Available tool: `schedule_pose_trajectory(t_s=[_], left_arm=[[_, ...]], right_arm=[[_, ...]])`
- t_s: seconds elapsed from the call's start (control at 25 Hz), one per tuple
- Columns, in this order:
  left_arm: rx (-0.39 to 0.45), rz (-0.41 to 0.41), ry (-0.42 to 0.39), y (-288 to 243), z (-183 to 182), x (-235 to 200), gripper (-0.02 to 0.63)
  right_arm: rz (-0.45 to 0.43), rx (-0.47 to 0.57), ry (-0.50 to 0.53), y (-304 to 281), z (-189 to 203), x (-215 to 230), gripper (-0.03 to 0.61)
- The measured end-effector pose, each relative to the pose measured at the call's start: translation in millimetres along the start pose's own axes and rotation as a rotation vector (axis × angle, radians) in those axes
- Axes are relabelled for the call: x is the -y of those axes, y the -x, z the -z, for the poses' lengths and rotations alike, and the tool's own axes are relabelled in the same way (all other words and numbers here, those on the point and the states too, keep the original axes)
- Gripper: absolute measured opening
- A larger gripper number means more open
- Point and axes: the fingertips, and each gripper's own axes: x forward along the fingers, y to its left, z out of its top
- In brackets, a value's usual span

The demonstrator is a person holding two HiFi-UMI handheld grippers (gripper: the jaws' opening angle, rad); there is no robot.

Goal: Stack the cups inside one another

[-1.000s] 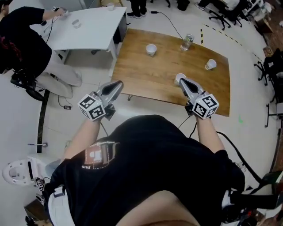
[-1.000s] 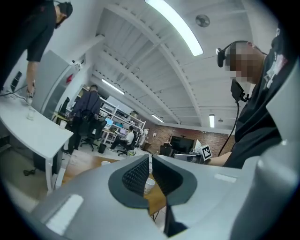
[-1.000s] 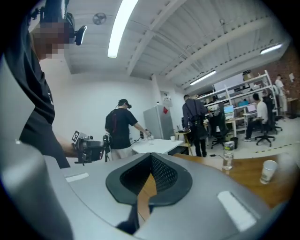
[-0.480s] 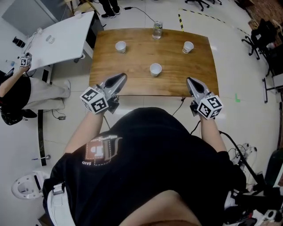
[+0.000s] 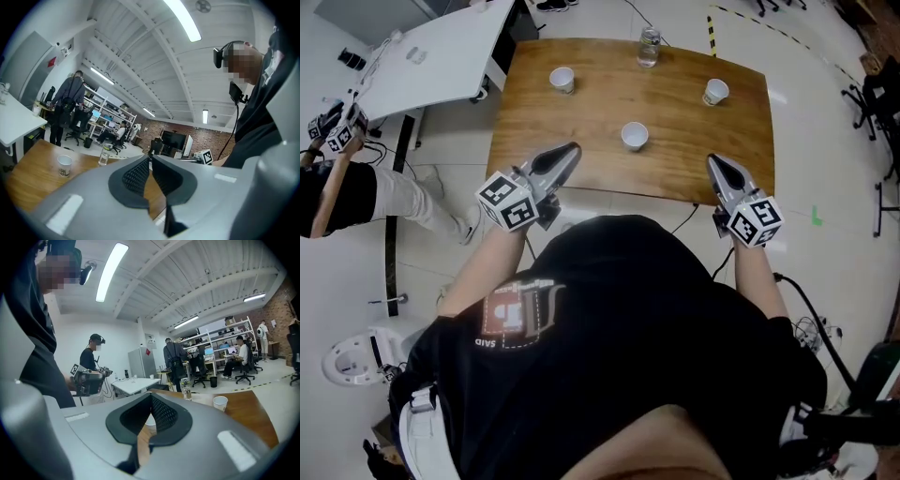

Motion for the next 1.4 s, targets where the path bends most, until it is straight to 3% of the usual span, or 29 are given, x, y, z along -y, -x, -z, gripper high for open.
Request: schedule_pose_trajectory(t_s=[0.32,0.64,1.12,1.4], left_arm=[[-0.044,0.035,0.006,13,1,-43,0.02],[-0.056,0.063,0.029,9,1,-59,0.02],[-0.014,-0.01,0.026,30,-14,-77,0.02],[0.01,-0.049,0.026,42,-23,-85,0.02]], right_arm=[[0.035,-0.022,-0.009,-48,8,-11,0.017],[0.036,-0.087,0.03,-70,24,-16,0.031],[-0.099,-0.166,0.245,-158,-2,-20,0.082],[-0.167,-0.293,0.304,-177,39,-30,0.114]])
